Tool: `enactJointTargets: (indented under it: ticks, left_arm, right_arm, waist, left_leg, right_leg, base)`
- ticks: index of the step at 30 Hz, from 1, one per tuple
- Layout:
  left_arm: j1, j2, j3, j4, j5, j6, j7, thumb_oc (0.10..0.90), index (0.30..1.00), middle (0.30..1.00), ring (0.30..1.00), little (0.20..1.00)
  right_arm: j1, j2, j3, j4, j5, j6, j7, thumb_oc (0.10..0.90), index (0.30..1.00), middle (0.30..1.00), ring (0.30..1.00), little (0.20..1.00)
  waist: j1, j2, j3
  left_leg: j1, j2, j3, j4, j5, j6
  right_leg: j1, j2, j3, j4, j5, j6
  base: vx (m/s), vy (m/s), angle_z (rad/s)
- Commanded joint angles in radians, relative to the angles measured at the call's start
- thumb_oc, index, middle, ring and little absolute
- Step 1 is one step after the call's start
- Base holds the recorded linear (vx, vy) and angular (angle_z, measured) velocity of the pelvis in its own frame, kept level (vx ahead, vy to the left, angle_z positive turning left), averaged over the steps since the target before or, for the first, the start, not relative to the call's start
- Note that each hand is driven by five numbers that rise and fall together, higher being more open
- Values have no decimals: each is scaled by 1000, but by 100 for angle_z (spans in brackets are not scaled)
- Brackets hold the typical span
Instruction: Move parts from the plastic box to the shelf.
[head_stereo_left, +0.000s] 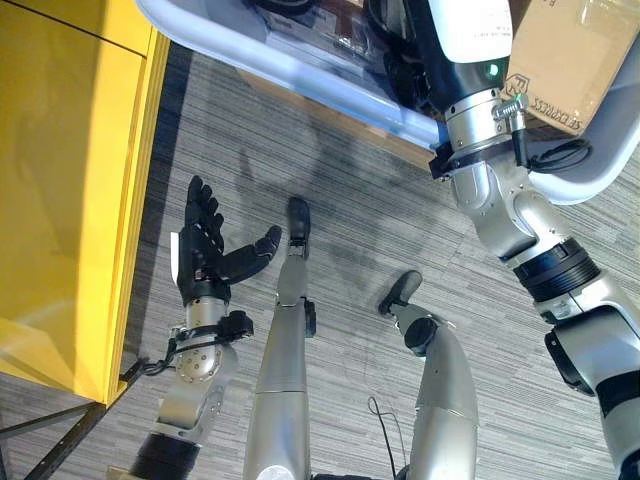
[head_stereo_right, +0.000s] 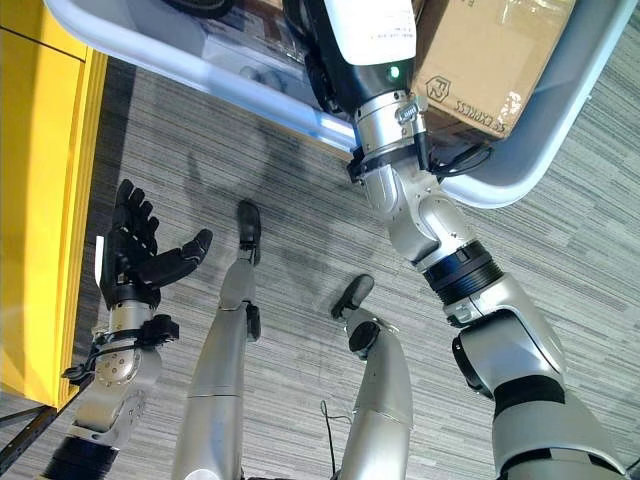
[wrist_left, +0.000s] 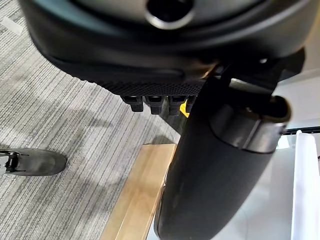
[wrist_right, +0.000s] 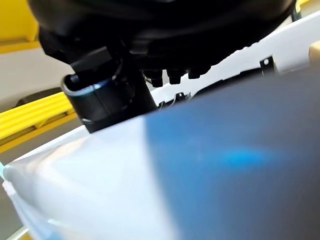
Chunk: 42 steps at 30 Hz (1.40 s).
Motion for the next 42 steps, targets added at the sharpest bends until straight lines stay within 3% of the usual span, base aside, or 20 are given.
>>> enactJointTargets:
  ticks: [1, 9, 16, 18, 19, 20, 21, 26, 30, 31, 34, 35, 42]
  left_arm:
    - [15, 7, 12, -106, 16, -105, 5, 900, 1000, 1000, 1000, 1000]
    - [0, -14, 5, -82, 11, -96, -1, 900, 1000, 1000, 1000, 1000]
    - [-3, -23, -9, -61, 6, -91, -16, 900, 1000, 1000, 1000, 1000]
    - [-4, -20, -10, -56, 5, -85, -28, 900, 1000, 1000, 1000, 1000]
    - [-16, -17, -6, -51, 5, -84, -35, 900, 1000, 1000, 1000, 1000]
    - [-9, -18, -10, -49, 4, -84, -35, 900, 1000, 1000, 1000, 1000]
    - [-21, -16, -6, -45, 5, -82, -37, 900, 1000, 1000, 1000, 1000]
    - [-14, -18, 0, -26, 6, -68, -64, 900, 1000, 1000, 1000, 1000]
    - [0, -13, 6, -20, 0, -57, -85, 900, 1000, 1000, 1000, 1000]
    - [13, -12, 17, -11, 1, -48, -108, 900, 1000, 1000, 1000, 1000]
    - [19, -11, 25, -15, 0, -45, -122, 900, 1000, 1000, 1000, 1000]
    - [29, -6, 34, -7, 0, -38, -137, 900, 1000, 1000, 1000, 1000]
    - [44, 2, 36, -9, 6, -29, -162, 900, 1000, 1000, 1000, 1000]
  right_arm:
    - [-69, -93, 81, 237, -34, 48, -6, 400, 300, 300, 300, 300]
    - [-38, -87, 84, 235, -85, 66, -5, 400, 300, 300, 300, 300]
    - [17, -88, 58, 174, -120, 66, -7, 400, 300, 300, 300, 300]
    - [46, -94, 40, 129, -131, 59, -14, 400, 300, 300, 300, 300]
    - [59, -101, 23, 94, -138, 53, -16, 400, 300, 300, 300, 300]
    - [69, -99, 23, 92, -138, 53, -14, 400, 300, 300, 300, 300]
    - [69, -103, 14, 73, -140, 50, -14, 400, 300, 300, 300, 300]
    - [159, -101, -47, -36, -139, 24, -4, 400, 300, 300, 300, 300]
    - [223, -107, -83, -100, -137, 5, 17, 400, 300, 300, 300, 300]
    - [261, -119, -113, -142, -133, -14, 28, 400, 300, 300, 300, 300]
    - [288, -127, -138, -184, -128, -26, 36, 400, 300, 300, 300, 300]
    - [304, -146, -160, -218, -133, -36, 47, 400, 300, 300, 300, 300]
    - [308, -184, -190, -276, -137, -54, 58, 400, 300, 300, 300, 300]
  waist:
    - [48, 60, -3]
    - [39, 62, -3]
    - [36, 53, -3]
    - [36, 45, -3]
    - [39, 41, -3]
    - [38, 40, -3]
    - [40, 37, -3]
    - [38, 20, -3]
    - [38, 17, -3]
    - [33, 17, -3]
    - [30, 20, -3]
    - [21, 22, -33]
    - [1, 20, -107]
  left_leg:
    - [-12, 16, -60, 182, -229, -27]
    - [27, 15, -53, 172, -224, -27]
    - [144, 14, -36, 115, -207, -36]
    - [217, 14, -28, 82, -195, -40]
    - [254, 18, -13, 48, -160, -35]
    - [280, 16, -21, 44, -178, -44]
    - [285, 19, -11, 29, -150, -37]
    - [447, 29, 7, -24, -133, -43]
    - [548, 34, 21, -55, -126, -45]
    - [620, 33, 30, -73, -121, -48]
    - [668, 32, 37, -89, -112, -47]
    - [718, 32, 47, -114, -108, -53]
    - [774, 38, 68, -130, -109, -49]
  right_leg:
    - [127, 26, 70, -164, 83, 94]
    - [154, 26, 66, -161, 75, 92]
    - [268, 32, 56, -217, 88, 98]
    - [340, 39, 49, -256, 103, 101]
    - [377, 43, 32, -297, 133, 93]
    - [399, 45, 45, -298, 120, 102]
    - [410, 48, 33, -322, 144, 94]
    - [579, 56, 40, -415, 168, 99]
    - [676, 56, 47, -467, 181, 103]
    - [749, 50, 53, -506, 191, 108]
    - [793, 50, 52, -529, 204, 110]
    - [835, 47, 57, -553, 209, 116]
    - [874, 43, 76, -582, 228, 122]
  base:
    - [-2, -4, 4]
    - [-5, -13, 0]
    - [-10, 4, 2]
    - [-60, -3, 6]
    - [-28, -8, 11]
    - [-82, 21, 12]
    - [-23, 11, 15]
    - [-19, 14, -1]
    - [1, 16, -15]
    - [5, 26, -16]
    - [-12, 38, -25]
    - [-1, 35, -19]
    - [9, 20, -11]
